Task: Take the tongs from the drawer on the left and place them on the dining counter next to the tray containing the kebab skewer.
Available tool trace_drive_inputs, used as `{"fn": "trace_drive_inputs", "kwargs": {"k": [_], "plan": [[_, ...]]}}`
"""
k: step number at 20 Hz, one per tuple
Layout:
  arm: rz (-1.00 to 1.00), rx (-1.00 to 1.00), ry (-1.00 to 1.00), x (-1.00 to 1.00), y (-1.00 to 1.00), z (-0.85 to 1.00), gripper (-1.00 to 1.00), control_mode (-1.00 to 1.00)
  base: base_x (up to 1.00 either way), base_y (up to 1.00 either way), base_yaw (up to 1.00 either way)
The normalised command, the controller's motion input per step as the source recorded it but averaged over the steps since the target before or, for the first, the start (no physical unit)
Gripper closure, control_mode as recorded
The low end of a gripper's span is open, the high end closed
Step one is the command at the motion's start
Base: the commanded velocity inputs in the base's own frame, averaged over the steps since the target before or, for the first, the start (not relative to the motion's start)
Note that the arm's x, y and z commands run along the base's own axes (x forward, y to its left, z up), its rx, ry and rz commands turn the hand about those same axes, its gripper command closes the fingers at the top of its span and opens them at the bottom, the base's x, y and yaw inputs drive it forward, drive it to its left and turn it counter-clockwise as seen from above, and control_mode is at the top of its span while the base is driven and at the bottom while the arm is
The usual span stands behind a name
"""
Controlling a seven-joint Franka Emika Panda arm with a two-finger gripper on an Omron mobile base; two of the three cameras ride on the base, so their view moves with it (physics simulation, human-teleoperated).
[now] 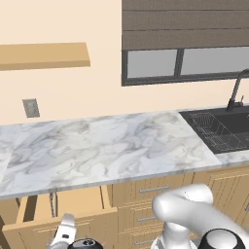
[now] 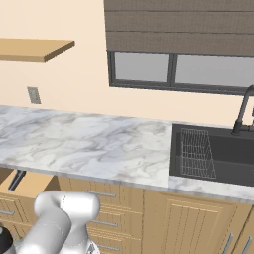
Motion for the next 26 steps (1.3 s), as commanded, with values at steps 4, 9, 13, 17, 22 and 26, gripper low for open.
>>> {"fn": "trace_drive_inputs", "kwargs": {"k": [4, 9, 13, 17, 22, 26], "plan": [[0.00, 0.20, 0.33, 0.00, -0.04, 0.38, -1.00, -1.00, 0.00, 0.00, 0.00], [0.00, 0.08, 0.34, 0.02, 0.00, 0.13, -1.00, -1.00, 0.00, 0.00, 0.00], [0.00, 0.00, 0.32, 0.03, 0.00, 0.00, -1.00, -1.00, 0.00, 0.00, 0.00], [0.00, 0.00, 0.30, 0.04, 0.00, 0.00, -1.00, -1.00, 0.00, 0.00, 0.00], [0.00, 0.00, 0.21, 0.06, 0.00, 0.00, -1.00, -1.00, 0.00, 0.00, 0.00], [0.00, 0.00, 0.08, 0.09, 0.00, 0.01, -1.00, -1.00, 0.00, 0.00, 0.00]]}}
